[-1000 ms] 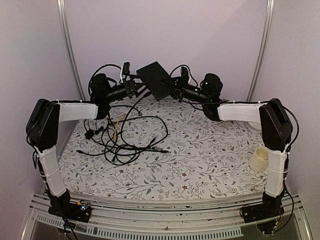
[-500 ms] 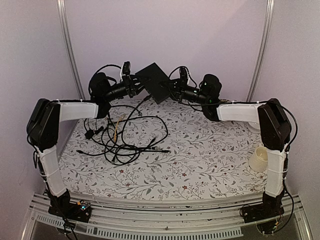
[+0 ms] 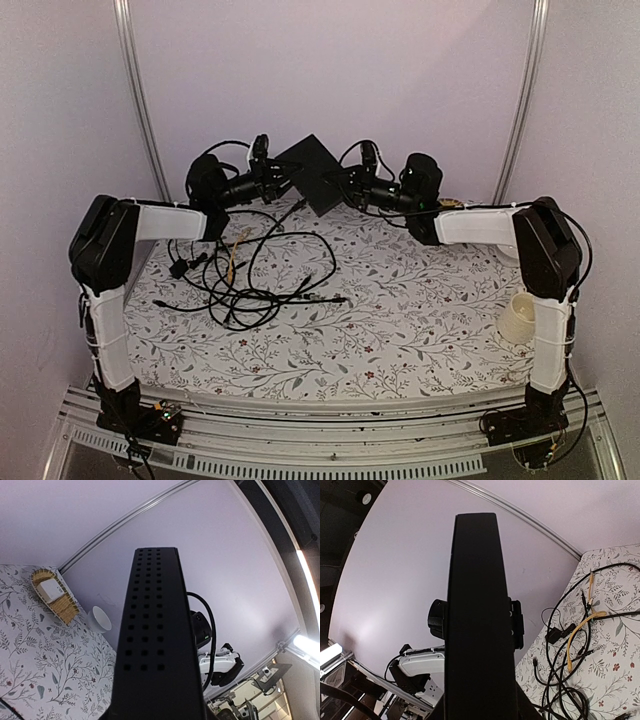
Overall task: Pull the plug from the switch port
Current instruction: Adjust the switch port at the center of the board.
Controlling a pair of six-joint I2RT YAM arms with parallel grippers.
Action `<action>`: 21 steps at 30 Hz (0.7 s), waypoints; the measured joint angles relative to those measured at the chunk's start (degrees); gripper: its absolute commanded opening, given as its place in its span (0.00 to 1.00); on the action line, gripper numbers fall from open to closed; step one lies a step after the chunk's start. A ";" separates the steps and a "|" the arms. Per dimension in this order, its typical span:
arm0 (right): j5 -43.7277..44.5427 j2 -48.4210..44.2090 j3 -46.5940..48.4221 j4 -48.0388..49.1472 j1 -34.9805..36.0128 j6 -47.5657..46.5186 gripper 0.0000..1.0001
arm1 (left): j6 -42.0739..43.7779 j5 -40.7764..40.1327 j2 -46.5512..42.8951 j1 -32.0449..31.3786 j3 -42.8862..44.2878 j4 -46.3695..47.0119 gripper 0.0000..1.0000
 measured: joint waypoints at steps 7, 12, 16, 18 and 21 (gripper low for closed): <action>-6.75 -0.83 -2.97 0.31 -1.75 0.26 0.44 | 4.00 7.45 2.16 0.15 2.89 -0.59 0.00; -10.71 -1.81 -3.69 0.35 -3.48 0.15 0.45 | 5.20 11.98 2.47 0.46 3.50 -1.68 0.00; -13.16 -1.99 -3.13 -0.79 -4.42 -0.48 0.43 | 5.88 13.86 3.23 0.46 4.83 -2.82 0.00; -14.14 -1.97 -2.27 -1.86 -4.59 -1.09 0.42 | 6.32 14.51 3.72 0.46 5.70 -3.72 0.00; -15.37 -1.88 -0.61 -4.02 -4.59 -1.66 0.41 | 7.52 15.17 4.02 0.46 7.26 -5.51 0.00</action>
